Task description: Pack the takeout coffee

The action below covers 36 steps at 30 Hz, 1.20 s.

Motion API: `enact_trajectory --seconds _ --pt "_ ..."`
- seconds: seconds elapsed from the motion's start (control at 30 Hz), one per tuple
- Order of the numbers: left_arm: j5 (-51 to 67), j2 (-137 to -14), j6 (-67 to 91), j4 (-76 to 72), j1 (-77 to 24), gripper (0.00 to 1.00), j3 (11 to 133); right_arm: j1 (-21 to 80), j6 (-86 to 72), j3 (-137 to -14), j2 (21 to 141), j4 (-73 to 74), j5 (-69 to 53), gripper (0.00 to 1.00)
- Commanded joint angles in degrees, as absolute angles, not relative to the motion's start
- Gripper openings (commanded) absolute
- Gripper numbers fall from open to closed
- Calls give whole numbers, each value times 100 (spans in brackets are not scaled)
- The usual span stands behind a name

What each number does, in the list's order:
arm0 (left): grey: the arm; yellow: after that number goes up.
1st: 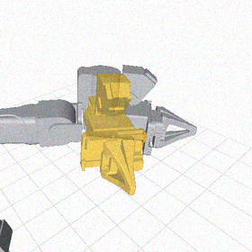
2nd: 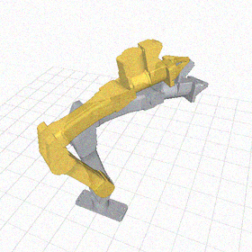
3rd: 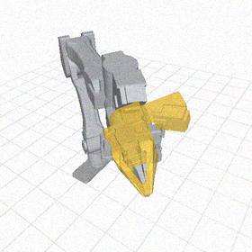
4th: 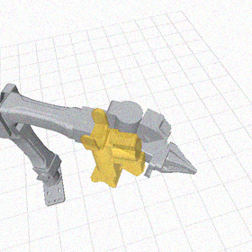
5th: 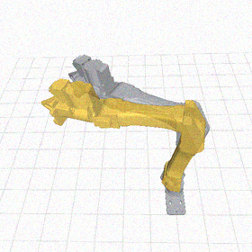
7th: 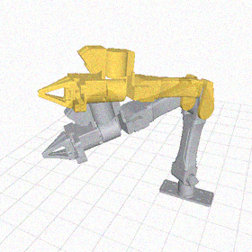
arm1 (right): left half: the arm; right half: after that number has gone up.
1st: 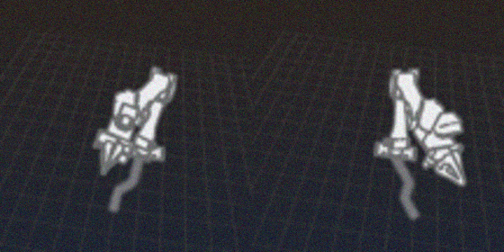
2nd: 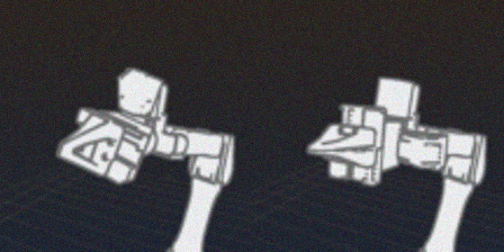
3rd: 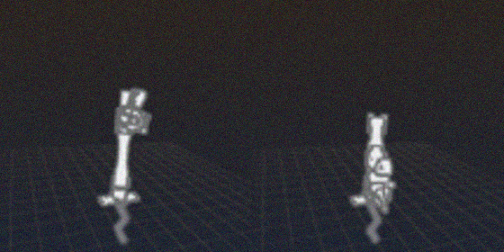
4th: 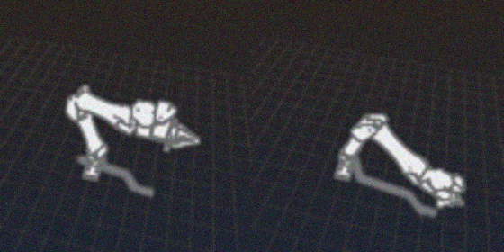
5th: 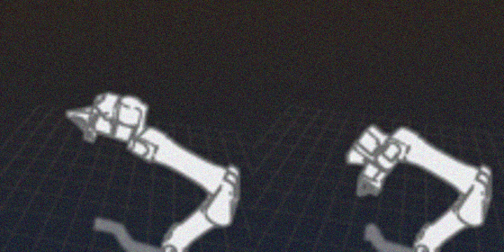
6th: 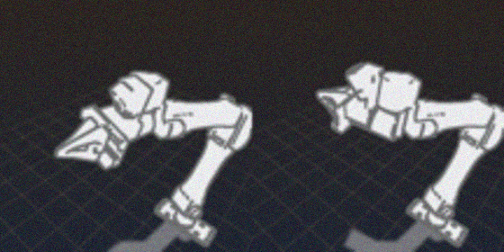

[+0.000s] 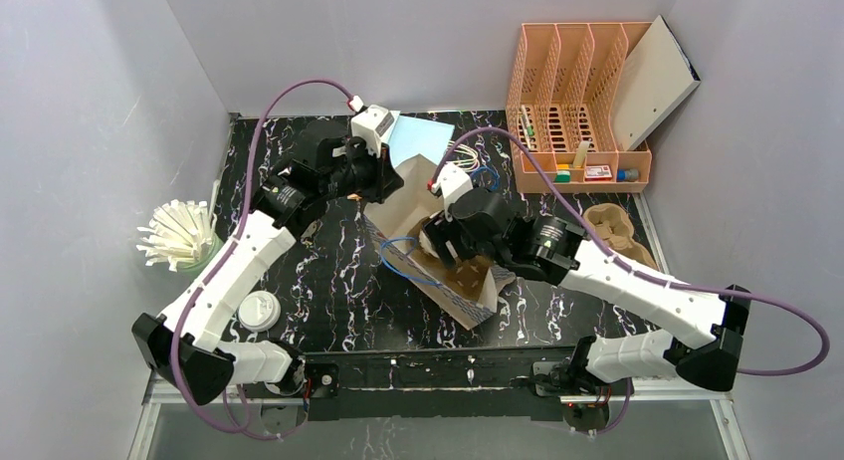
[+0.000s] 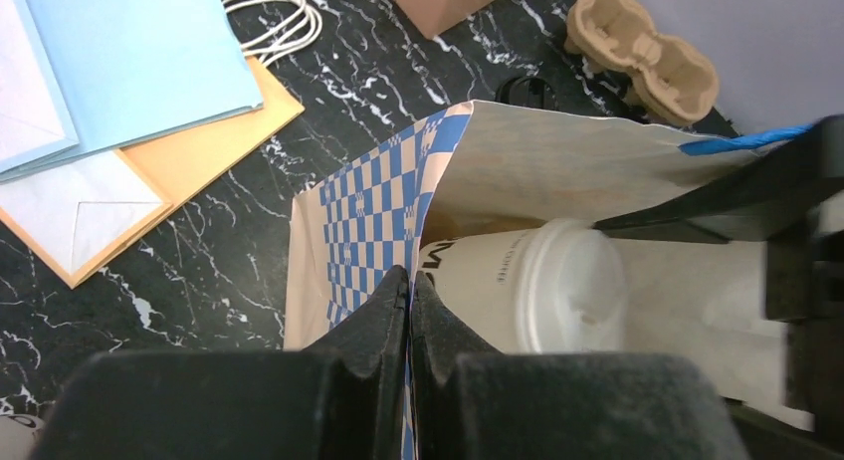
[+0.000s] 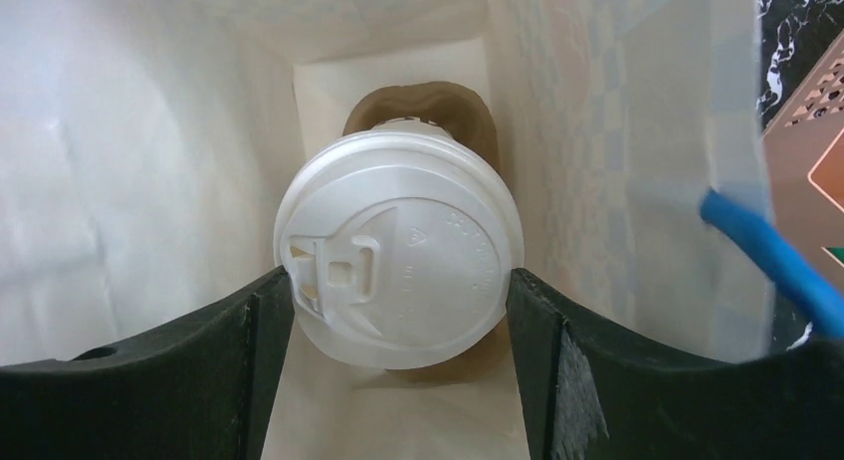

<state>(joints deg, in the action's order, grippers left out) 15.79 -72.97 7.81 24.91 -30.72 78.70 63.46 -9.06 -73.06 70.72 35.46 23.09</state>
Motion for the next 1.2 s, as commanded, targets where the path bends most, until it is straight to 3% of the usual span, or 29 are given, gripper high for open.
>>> enact_trajectory --seconds 0.0,0.5,0.93,1.17 --pt "1360 -6900 1107 2164 -3138 0 7957 6345 -1025 -7423 7371 3826 2454 31" --pt "910 -6604 1863 2079 -3146 0 7644 6343 -862 -7225 7193 4240 2152 30" --pt "747 -5726 2215 1933 -3196 0 6712 6340 -980 -6454 6896 3781 1944 29" --pt "1126 -5362 2556 2068 -3258 0 6058 6341 -910 -6648 7108 3723 1782 29"
